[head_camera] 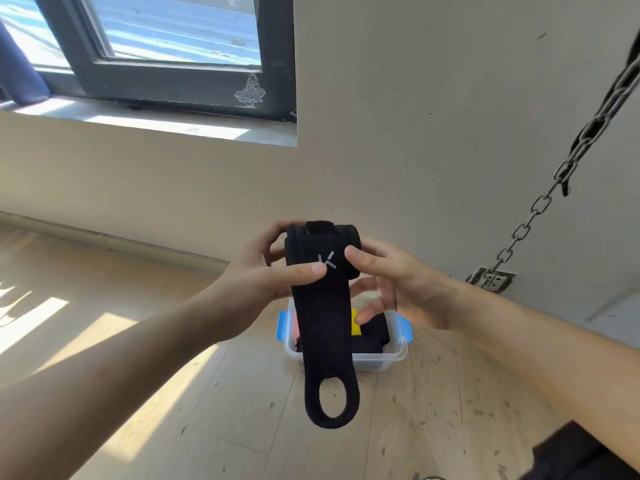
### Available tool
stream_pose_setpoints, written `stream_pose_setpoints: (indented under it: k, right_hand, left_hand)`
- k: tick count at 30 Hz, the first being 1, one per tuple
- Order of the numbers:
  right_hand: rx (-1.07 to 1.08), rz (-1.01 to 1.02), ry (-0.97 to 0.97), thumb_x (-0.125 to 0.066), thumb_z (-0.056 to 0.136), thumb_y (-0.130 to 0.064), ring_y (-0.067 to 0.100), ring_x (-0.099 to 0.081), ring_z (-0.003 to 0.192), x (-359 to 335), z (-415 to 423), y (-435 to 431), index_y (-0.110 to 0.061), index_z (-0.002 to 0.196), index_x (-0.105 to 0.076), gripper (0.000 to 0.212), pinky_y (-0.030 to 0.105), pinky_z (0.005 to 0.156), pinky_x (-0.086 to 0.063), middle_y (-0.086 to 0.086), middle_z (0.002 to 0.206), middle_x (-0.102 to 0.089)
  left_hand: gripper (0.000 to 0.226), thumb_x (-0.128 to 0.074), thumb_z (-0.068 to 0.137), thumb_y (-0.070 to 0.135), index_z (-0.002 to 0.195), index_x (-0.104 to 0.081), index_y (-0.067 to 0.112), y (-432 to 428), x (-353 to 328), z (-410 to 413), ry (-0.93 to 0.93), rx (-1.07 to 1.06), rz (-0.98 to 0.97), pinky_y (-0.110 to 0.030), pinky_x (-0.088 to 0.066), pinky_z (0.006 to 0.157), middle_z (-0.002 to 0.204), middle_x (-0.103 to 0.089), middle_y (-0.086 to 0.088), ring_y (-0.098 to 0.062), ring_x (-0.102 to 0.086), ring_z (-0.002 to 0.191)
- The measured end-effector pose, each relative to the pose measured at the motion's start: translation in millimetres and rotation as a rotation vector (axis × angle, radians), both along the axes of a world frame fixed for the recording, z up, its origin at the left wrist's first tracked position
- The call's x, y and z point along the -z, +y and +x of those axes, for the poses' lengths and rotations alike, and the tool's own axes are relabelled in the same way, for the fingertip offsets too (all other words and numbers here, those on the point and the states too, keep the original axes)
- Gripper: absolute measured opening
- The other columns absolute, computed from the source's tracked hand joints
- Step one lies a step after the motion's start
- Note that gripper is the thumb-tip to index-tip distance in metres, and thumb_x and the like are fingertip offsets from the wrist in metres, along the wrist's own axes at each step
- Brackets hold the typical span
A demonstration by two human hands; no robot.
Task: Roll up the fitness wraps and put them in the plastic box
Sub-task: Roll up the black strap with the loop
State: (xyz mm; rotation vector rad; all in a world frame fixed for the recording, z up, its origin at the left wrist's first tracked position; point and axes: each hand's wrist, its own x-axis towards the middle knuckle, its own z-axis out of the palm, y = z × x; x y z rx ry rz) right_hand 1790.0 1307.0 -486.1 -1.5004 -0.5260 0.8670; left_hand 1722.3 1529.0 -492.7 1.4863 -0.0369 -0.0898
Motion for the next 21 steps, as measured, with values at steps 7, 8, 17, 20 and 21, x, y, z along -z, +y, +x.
stream_pose_setpoints:
  k: [7,8,17,20,21]
  right_hand:
    - [0.027,0.042,0.099,-0.064,0.09,-0.048,0.032,-0.068,0.099,0.2,-0.8,0.7,-0.023,0.134,-0.06,0.051,0.032,0.059,-0.059,0.008,0.118,-0.068]
    - [0.039,0.051,0.101,-0.066,0.09,-0.044,0.03,-0.068,0.098,0.9,-0.4,0.5,-0.022,0.134,-0.06,0.05,0.031,0.059,-0.058,0.007,0.117,-0.068]
    - [0.164,0.095,-0.032,-0.076,0.085,-0.023,0.032,-0.07,0.11,4.3,2.1,0.6,-0.023,0.137,-0.056,0.055,0.032,0.061,-0.057,0.017,0.127,-0.067]
    - [0.18,0.08,-0.108,-0.078,0.082,-0.017,0.032,-0.071,0.108,8.2,0.5,1.1,-0.024,0.134,-0.056,0.057,0.034,0.064,-0.058,0.012,0.128,-0.066]
    - [0.173,0.08,-0.13,-0.078,0.084,-0.012,0.033,-0.07,0.107,9.1,0.0,1.8,-0.023,0.134,-0.055,0.057,0.035,0.065,-0.059,0.011,0.129,-0.065]
  left_hand:
    - [0.067,-0.084,0.072,0.009,0.13,-0.058,0.03,-2.7,2.8,-2.6,-0.096,-0.002,0.105,-0.037,-0.06,0.082,0.126,-0.068,-0.008,-0.03,-0.072,0.106]
    - [0.069,-0.084,0.072,0.01,0.131,-0.057,0.031,-2.9,2.9,-3.2,-0.099,-0.001,0.126,-0.035,-0.059,0.082,0.127,-0.068,-0.005,-0.028,-0.072,0.106]
    - [0.053,-0.071,0.087,0.028,0.138,-0.056,0.03,-4.2,-1.4,-4.5,0.128,0.136,0.04,-0.052,-0.059,0.092,0.124,-0.072,-0.006,-0.032,-0.072,0.11]
    - [0.051,-0.069,0.089,0.037,0.137,-0.058,0.028,-5.2,-2.4,-3.2,0.17,0.104,-0.003,-0.054,-0.058,0.094,0.122,-0.071,-0.012,-0.037,-0.072,0.109]
    - [0.051,-0.069,0.089,0.038,0.137,-0.058,0.026,-5.2,-1.8,-2.4,0.176,0.087,-0.024,-0.055,-0.058,0.093,0.122,-0.071,-0.012,-0.037,-0.072,0.11]
